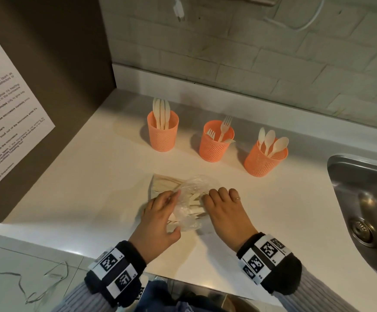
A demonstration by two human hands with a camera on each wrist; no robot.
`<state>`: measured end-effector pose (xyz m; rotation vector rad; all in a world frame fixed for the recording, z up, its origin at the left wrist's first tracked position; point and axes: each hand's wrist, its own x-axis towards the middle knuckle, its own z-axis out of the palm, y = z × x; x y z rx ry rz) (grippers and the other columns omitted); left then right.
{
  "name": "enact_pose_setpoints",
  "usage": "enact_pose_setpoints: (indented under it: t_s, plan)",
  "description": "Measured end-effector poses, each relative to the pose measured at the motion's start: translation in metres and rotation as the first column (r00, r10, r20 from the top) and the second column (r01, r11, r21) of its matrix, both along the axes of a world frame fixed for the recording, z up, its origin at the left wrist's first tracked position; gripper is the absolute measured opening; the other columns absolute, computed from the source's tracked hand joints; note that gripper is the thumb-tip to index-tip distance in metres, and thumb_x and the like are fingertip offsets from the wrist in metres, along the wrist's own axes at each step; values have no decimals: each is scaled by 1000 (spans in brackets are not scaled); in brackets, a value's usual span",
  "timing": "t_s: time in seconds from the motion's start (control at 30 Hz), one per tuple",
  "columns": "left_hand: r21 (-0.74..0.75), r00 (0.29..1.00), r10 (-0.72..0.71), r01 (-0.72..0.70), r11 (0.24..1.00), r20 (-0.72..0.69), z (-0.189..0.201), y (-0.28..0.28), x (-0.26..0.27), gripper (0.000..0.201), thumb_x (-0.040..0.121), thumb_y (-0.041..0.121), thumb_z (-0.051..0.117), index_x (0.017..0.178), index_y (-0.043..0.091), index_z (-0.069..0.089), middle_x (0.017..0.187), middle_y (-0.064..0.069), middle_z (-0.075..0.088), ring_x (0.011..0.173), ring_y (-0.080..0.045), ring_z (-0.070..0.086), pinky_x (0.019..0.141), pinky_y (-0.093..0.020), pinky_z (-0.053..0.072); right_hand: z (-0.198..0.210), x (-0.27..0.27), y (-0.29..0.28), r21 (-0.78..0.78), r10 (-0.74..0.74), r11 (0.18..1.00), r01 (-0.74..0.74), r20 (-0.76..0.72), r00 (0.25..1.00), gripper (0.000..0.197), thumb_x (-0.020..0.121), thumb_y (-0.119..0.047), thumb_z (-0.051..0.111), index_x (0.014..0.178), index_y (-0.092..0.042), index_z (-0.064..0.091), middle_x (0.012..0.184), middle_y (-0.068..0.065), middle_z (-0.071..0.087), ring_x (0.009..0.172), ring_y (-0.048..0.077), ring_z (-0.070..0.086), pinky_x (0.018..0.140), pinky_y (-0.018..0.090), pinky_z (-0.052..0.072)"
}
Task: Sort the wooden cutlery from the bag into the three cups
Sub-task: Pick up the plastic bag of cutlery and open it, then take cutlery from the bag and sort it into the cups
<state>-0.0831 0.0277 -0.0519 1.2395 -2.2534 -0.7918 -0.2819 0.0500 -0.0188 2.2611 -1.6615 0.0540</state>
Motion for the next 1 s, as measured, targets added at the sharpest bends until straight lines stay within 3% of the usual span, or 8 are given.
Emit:
enact_pose_setpoints:
  t_s: [0.23, 0.33, 0.47, 0.67, 0.8, 0.9, 0.93, 1.0]
  plan:
    - [306, 954, -69, 162, 938, -293, 5, -9, 12, 92, 63, 22, 65, 128, 56, 10, 133, 11, 35, 125, 1, 36, 104, -13, 31, -3, 23, -11, 230, 51, 972, -48, -6, 999, 34, 58, -17, 57, 92, -16, 63, 65, -4, 62, 52, 17, 56, 51, 23, 43]
    - [337, 976, -64, 133, 932, -209, 2, -15, 19, 99, 66, 19, 66, 133, 49, 0, 131, 5, 39, 123, 2, 39, 101, -11, 32, -9, 19, -16, 268, 100, 961, -74, -84, 991, 34, 53, -20, 70, 87, -18, 66, 62, -3, 63, 51, 16, 57, 52, 23, 44]
    - [233, 991, -130, 118, 965, 38, -2, -18, 21, 96, 80, 24, 65, 136, 35, -12, 136, 3, 42, 124, -13, 39, 104, -21, 27, 5, 5, -17, 211, 101, 975, -72, -131, 986, 16, 60, -16, 53, 71, -18, 65, 52, -4, 58, 46, 16, 53, 49, 23, 42]
    - [195, 986, -128, 105, 975, 111, -3, -19, 20, 88, 82, 28, 63, 143, 22, -1, 140, -1, 40, 126, -15, 37, 104, -19, 24, 24, -28, -5, 76, 34, 997, -23, -150, 988, 27, 70, -9, 32, 65, -15, 57, 62, 2, 55, 53, 22, 51, 49, 29, 37]
    - [200, 984, -133, 108, 974, 115, -3, -19, 21, 85, 82, 28, 64, 144, 20, 6, 140, -1, 39, 127, -15, 36, 104, -18, 23, 29, -58, 2, 181, -49, 981, 75, -140, 989, 7, 73, -10, 51, 70, -14, 57, 60, 2, 57, 54, 24, 52, 53, 31, 39]
    - [183, 984, -153, 134, 974, 96, 0, -20, 21, 81, 76, 41, 59, 142, 22, 16, 139, 3, 39, 125, -13, 37, 104, -19, 23, 34, -83, 6, 480, -195, 868, 130, 88, 977, 14, 84, -21, 61, 93, -12, 56, 72, 7, 65, 64, 27, 60, 60, 32, 40]
    - [182, 982, -170, 153, 971, 85, 3, -21, 20, 80, 72, 49, 54, 140, 26, 18, 135, 9, 38, 123, -9, 36, 103, -19, 24, 38, -86, 9, 607, -321, 785, 125, 226, 919, 17, 91, -27, 54, 100, -12, 53, 77, 8, 64, 68, 25, 59, 62, 32, 40]
    - [208, 980, -194, 183, 961, 37, 9, -22, 20, 79, 61, 62, 49, 132, 38, 23, 125, 25, 35, 115, 3, 34, 102, -13, 26, 41, -88, 15, 700, -525, 714, 24, 511, 681, 14, 93, -30, 49, 98, -17, 50, 70, 6, 60, 58, 16, 56, 58, 24, 44]
